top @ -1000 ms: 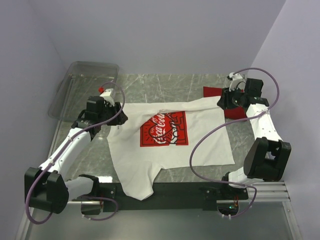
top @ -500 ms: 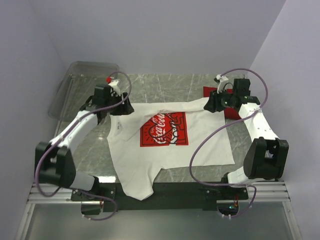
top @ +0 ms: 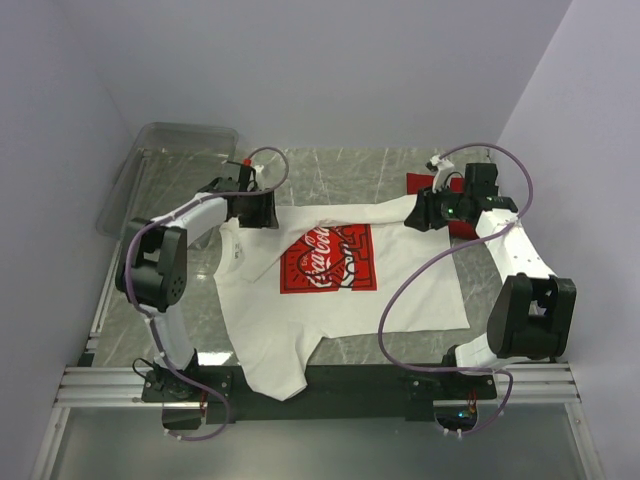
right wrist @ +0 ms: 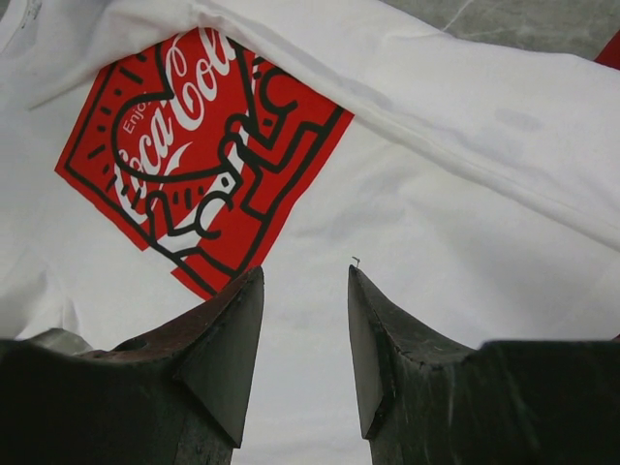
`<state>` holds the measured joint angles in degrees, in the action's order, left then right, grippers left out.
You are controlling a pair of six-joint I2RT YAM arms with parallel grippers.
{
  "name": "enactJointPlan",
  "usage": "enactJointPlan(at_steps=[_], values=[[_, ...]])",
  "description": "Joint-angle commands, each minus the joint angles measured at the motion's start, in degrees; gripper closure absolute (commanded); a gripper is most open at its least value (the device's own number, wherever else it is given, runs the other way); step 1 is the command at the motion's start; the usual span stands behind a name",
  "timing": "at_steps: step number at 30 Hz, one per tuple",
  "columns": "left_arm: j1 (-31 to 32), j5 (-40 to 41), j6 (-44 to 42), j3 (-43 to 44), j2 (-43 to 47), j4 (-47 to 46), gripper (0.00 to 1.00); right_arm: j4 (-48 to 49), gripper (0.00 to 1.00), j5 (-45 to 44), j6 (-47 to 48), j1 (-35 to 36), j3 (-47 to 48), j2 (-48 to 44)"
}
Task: Fold and stack the t-shirts
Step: Fold the tshirt
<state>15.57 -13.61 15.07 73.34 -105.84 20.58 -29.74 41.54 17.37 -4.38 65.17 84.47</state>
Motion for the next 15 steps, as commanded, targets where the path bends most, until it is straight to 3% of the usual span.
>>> enactJointPlan(at_steps=[1, 9, 15], values=[[0.6, 1.0, -1.0, 3.9, -2.7, 0.0, 0.43, 1.1, 0.53, 1.2, -0.5, -0.6, -0.7, -0.6], [0.6, 2.4, -1.4, 6.5, -7.4, 0.7, 0.47, 1.1, 0.52, 1.6, -0.4, -1.4, -0.9, -0.6], [0.6, 1.4, -1.4, 6.5, -8.1, 1.0, 0.7, 1.1, 0.53, 1.7, -0.5, -1.9, -1.1, -0.7]])
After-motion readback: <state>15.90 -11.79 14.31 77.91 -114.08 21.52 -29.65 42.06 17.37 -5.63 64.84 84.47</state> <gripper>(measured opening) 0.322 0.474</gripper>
